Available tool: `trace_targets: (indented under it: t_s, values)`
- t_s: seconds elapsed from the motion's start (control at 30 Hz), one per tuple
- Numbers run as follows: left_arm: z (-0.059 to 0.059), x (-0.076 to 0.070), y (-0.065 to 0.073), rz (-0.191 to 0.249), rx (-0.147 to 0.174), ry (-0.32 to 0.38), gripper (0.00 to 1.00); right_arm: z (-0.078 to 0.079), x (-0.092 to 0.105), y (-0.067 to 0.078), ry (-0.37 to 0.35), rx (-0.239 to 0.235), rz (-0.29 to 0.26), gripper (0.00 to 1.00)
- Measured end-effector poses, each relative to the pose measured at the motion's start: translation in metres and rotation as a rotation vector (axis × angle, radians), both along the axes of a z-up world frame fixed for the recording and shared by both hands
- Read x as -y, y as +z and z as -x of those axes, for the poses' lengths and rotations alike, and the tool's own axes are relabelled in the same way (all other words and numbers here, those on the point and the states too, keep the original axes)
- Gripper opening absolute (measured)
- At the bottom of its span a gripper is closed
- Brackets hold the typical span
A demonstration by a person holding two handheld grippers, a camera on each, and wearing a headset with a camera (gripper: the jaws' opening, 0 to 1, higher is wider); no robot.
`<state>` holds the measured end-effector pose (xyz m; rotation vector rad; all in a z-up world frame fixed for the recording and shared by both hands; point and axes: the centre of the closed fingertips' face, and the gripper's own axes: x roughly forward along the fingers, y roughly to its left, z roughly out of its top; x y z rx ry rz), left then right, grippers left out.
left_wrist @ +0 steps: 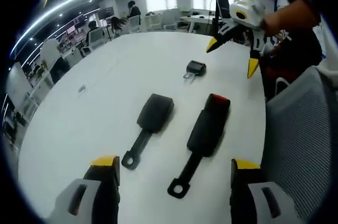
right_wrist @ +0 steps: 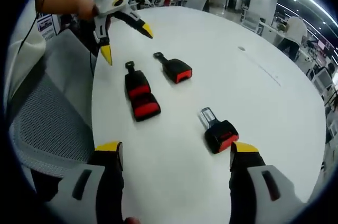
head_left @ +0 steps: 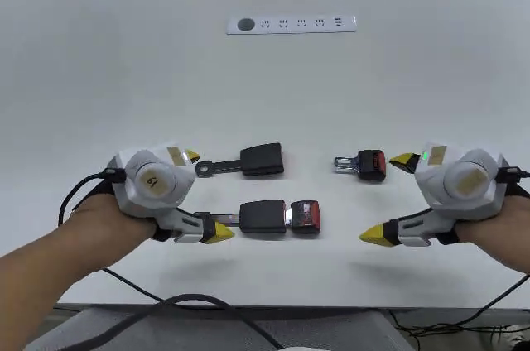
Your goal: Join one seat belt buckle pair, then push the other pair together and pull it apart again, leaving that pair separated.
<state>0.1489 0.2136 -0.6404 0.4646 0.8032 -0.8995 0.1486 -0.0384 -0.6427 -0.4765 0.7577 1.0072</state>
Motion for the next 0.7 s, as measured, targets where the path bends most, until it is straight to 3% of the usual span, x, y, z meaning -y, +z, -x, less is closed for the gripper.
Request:
trace_targets:
  t_s: [0.1, 0.23, 0.3, 0.37, 0.57, 0.7]
  values:
    - [0.009, -0.008, 0.000, 0.012, -0.035, 0.049, 0.90, 0.006, 0.006, 0.000, -0.054, -0.030, -0.023, 0.86]
    - [0.014, -0.023, 0.005, 0.031, -0.029, 0.104, 0.96, 0.010, 0.010, 0.004, -0.072, -0.011, -0.029, 0.92]
    - [0.018, -0.032, 0.008, 0.055, -0.044, 0.146, 1.00, 0.010, 0.012, 0.006, -0.097, -0.002, -0.040, 0.95]
    - [0.019, -0.040, 0.007, 0.055, -0.040, 0.160, 1.00, 0.008, 0.016, 0.006, -0.138, 0.007, -0.037, 1.00]
    - [0.024, -0.061, 0.013, 0.074, -0.010, 0.247, 1.00, 0.018, 0.014, 0.011, -0.154, 0.006, -0.053, 1.00]
    - [0.029, -0.071, 0.010, 0.079, -0.026, 0.273, 1.00, 0.021, 0.014, 0.010, -0.169, 0.003, -0.061, 1.00]
